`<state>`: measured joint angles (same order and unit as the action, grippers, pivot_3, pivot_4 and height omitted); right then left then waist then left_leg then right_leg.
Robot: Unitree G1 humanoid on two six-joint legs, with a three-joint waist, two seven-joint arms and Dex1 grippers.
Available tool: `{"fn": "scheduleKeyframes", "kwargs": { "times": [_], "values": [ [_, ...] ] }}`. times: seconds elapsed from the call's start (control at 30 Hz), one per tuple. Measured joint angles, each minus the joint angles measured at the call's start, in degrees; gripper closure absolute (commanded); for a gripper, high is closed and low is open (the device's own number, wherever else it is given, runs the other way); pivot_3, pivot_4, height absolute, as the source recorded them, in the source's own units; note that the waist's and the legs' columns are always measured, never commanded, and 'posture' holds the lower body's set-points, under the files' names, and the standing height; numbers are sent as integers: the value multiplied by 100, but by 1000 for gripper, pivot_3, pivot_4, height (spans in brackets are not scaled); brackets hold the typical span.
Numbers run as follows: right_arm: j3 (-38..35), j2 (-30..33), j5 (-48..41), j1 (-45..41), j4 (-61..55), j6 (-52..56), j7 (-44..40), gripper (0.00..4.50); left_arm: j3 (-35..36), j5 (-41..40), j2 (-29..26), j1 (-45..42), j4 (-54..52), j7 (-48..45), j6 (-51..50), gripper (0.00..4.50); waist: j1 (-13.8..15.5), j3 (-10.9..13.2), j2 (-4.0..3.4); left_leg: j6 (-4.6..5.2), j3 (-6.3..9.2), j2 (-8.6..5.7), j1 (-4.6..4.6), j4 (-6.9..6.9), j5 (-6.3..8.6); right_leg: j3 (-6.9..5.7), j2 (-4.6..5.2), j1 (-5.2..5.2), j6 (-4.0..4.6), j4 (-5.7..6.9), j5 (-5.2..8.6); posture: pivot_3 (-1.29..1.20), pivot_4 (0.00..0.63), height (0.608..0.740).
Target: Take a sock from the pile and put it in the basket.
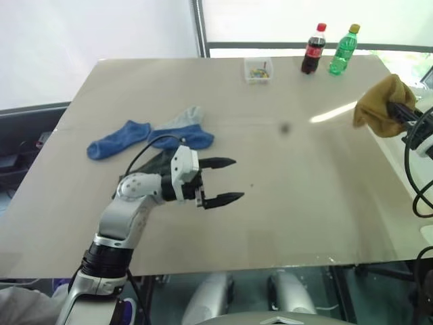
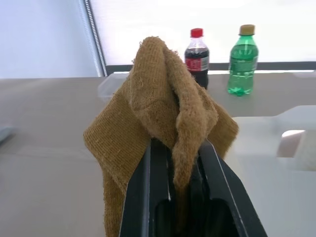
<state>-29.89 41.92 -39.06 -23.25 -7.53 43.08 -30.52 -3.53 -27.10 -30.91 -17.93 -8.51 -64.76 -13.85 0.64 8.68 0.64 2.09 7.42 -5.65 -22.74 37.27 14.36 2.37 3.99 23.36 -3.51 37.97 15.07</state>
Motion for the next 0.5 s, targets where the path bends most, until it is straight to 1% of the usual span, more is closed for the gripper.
{"fn": "scheduleKeyframes", "kwargs": {
  "times": [0.07,0.17,0.3,0.37,0.4,0.43,0.5],
  "values": [
    [-6,290,-164,299,-270,163,-279,4463,3,0,-3,15,-16,29,-15,0,16,0,0,0,2,0,-17,1,0,-2,0,14,0,2,0,0,150,740],
    [-119,1100,-339,1232,-867,440,-1029,4463,35,0,-48,92,-40,70,-38,0,24,0,-1,2,1,-1,-26,3,1,-4,1,17,0,-4,0,0,150,740],
    [-506,1974,-246,2209,-1221,551,-1837,4463,75,-3,-119,171,-90,87,-49,0,3,0,-1,14,-24,2,-12,4,8,-2,0,13,-2,0,-1,0,150,740],
    [-538,2127,-250,2358,-1414,571,-2062,4463,79,-6,-133,192,-102,91,-60,0,-32,0,-1,33,-31,7,-3,4,19,3,-4,12,-3,5,-2,0,150,740],
    [-479,2128,-256,2357,-1524,582,-2073,4463,80,-9,-141,204,-109,92,-64,0,-47,0,-1,33,-31,9,-2,4,19,3,-5,13,-6,8,-4,0,150,740],
    [-236,2123,-210,2334,-1678,573,-2028,4463,85,-10,-167,230,-114,90,-70,0,-63,-1,-1,32,-31,11,1,5,19,2,-6,11,-7,11,-4,0,150,740],
    [648,1883,-46,2203,-1964,538,-1847,4463,94,-9,-227,247,-118,88,-82,0,-90,-2,5,30,-25,15,-1,9,18,1,-7,10,-8,10,-5,0,150,740]
  ]
}}
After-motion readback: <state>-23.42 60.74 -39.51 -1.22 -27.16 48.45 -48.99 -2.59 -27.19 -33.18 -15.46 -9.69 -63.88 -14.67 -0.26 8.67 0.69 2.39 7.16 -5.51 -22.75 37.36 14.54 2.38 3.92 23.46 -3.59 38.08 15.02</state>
